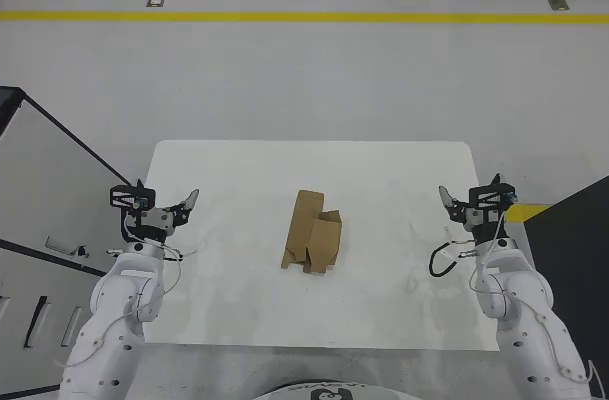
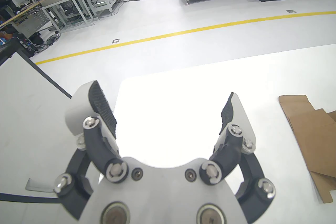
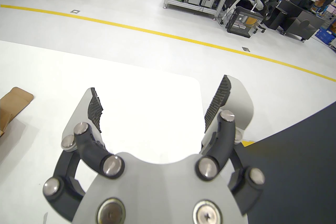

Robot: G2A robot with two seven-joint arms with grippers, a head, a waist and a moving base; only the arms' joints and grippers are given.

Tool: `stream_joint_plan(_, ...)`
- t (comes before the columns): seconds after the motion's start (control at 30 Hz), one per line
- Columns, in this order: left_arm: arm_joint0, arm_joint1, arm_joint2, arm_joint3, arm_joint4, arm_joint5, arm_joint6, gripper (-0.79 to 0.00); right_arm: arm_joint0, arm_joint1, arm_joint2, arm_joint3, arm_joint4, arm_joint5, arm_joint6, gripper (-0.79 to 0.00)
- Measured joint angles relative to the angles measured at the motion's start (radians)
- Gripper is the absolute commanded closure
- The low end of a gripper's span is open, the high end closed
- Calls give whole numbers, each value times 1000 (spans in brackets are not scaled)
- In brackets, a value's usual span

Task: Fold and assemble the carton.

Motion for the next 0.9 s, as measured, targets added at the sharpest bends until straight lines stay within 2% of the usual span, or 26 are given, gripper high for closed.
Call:
stream_joint_plan(0.27,39,-2,74,-74,91,-70,3,-785,0,0,0,0,0,0,0,-785)
stream_joint_plan(0.53,38,-1,80,-80,103,-73,14,-785,0,0,0,0,0,0,0,-785)
stream_joint_plan(0.63,53,1,122,-83,215,-100,59,-785,0,0,0,0,0,0,0,-785)
stream_joint_plan(0.77,53,1,180,-85,365,-114,37,-785,0,0,0,0,0,0,0,-785)
stream_joint_plan(0.9,52,1,183,-86,380,-110,36,-785,0,0,0,0,0,0,0,-785)
